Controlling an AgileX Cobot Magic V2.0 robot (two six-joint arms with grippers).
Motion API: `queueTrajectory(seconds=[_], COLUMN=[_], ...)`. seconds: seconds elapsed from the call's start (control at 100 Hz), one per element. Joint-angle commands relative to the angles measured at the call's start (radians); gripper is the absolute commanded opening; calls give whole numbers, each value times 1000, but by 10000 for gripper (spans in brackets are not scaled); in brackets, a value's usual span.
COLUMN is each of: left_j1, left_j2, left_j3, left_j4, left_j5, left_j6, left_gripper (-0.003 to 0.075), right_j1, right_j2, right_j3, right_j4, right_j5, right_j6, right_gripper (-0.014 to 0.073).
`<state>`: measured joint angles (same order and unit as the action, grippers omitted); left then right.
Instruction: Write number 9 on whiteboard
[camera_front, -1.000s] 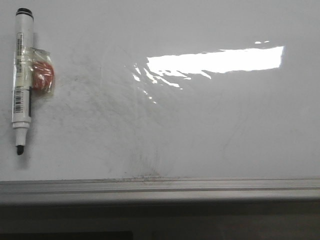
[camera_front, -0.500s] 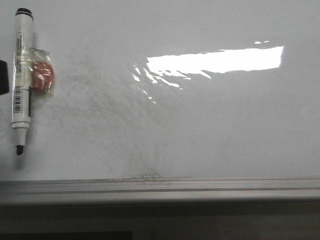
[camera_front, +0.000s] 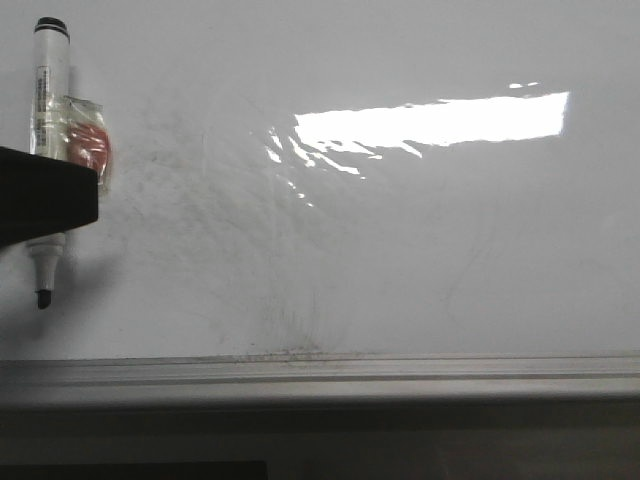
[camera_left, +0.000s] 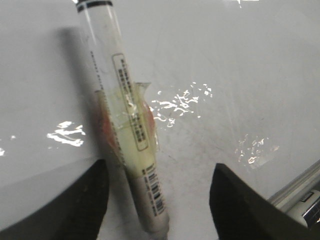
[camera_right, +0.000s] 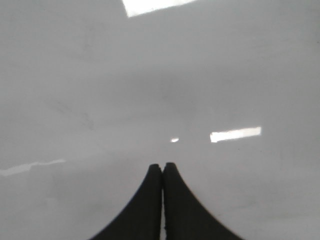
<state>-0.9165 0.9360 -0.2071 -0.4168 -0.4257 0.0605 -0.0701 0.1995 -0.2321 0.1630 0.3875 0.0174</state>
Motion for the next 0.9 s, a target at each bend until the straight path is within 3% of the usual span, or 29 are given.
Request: queueTrajectory(seconds=[0.0, 0.16, 0.35, 0.46, 0.53, 0.61, 0.71, 0.89], left_j1=[-2, 0, 0, 0, 0, 0, 0, 0], left_j2=[20, 46, 64, 55, 40, 27, 19, 19], left_j3=[-23, -23, -23, -25, -32, -36, -38, -48], left_j4=[-23, -81, -76, 18, 116, 267, 451, 587], left_j5=[-53, -54, -54, -54, -54, -61, -61, -61], left_j6=[-8, -6, -4, -4, -4, -4, -4, -4], left_gripper=[304, -18, -20, -20, -20, -20, -20, -20], right_j1=[-6, 28, 162, 274, 357, 454, 578, 731], right_j2=[20, 21, 39, 98, 150, 217, 312, 493], right_j3=[-26, -26, -58, -122, -171, -224, -295, -426], right_j4=[6, 6, 6, 42, 128, 254, 295, 295], right_j5=[-73, -13, 13, 98, 137, 144, 132, 89], right_j6=[-6, -6, -26, -81, -176, -296, -349, -356], right_gripper=[-63, -63, -63, -51, 15, 157, 304, 333])
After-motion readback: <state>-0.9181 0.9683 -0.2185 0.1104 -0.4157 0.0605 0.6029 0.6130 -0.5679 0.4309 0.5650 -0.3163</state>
